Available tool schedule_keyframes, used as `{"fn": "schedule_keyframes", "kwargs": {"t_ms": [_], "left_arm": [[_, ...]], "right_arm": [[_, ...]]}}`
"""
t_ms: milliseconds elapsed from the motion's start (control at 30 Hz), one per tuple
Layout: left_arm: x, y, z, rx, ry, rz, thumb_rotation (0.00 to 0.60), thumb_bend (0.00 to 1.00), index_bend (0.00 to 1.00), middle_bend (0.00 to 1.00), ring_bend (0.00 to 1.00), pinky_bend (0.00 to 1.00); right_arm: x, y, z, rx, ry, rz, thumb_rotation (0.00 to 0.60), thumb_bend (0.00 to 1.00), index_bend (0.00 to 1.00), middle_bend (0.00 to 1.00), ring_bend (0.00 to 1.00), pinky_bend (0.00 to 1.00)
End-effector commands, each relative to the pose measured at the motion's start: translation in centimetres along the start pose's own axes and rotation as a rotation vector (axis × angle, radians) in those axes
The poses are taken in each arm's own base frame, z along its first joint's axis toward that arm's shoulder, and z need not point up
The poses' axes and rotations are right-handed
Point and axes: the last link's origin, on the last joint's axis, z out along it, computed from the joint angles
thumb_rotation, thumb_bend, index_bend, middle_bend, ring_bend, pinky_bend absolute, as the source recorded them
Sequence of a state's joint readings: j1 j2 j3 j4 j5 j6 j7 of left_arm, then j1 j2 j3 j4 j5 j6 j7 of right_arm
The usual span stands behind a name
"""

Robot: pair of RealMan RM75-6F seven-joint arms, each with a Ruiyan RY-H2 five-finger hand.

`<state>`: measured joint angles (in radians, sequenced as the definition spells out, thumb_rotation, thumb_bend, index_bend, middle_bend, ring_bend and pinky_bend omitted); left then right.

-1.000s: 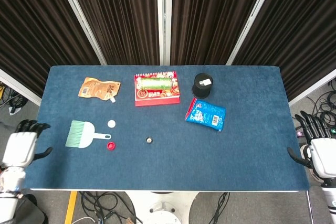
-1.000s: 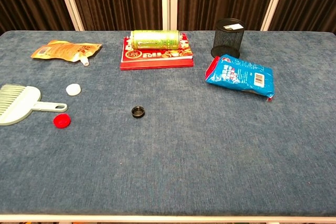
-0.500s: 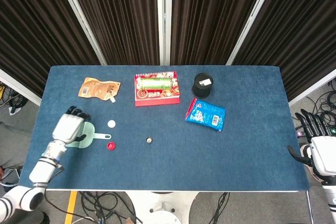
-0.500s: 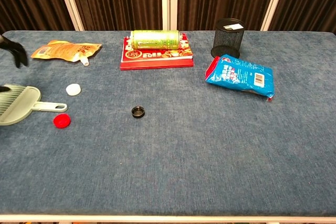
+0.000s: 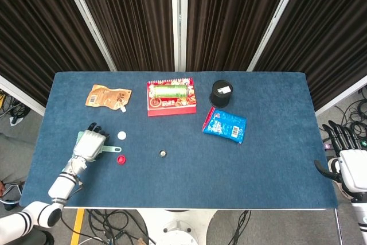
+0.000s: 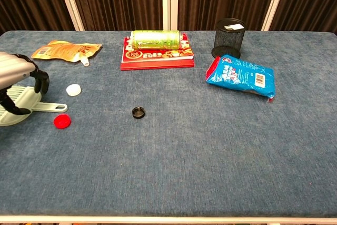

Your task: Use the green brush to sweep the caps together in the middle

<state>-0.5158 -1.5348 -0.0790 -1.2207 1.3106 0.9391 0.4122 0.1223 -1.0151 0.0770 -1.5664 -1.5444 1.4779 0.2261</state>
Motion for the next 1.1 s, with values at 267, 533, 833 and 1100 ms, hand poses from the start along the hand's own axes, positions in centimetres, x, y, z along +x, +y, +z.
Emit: {"fn": "schedule_keyframes", "kwargs": {"t_ms": [267,533,833,1100], "left_arm": [[-0.2,1.2,0.4,-0.004,-0.041,0.043,0.600,0.19,0.42,0.45,0.27,0.15],[-0.1,1.6,0.9,-0.004,-0.059,0.053,0.600,0.20,0.42,0.46,0.28,0.15],[0.1,2.0,1.3,-0.016,-0.037,0.062,0.600,0.21,0.40,0.45,0.28,0.15],[-0.2,2.3,1.7,-0.024,-0.057,0.075,0.600,0.21,0.41,0.46,0.28,0.15]], "right_arm": [[0.1,0.4,-0.3,-0.014,0.001,0.005,0.600,0.18,0.00,0.00,0.00,0.00],[0.1,0.6,-0.4,-0.021,0.002,0.007,0.600,0.17,0.00,0.00,0.00,0.00],[0.1,0.8,-0.4,-0.031,0.001,0.008,0.600,0.17,0.00,0.00,0.00,0.00],[0.0,1.0,-0.5,-0.042,-0.003,0.008,0.600,0.17,0.00,0.00,0.00,0.00]]}}
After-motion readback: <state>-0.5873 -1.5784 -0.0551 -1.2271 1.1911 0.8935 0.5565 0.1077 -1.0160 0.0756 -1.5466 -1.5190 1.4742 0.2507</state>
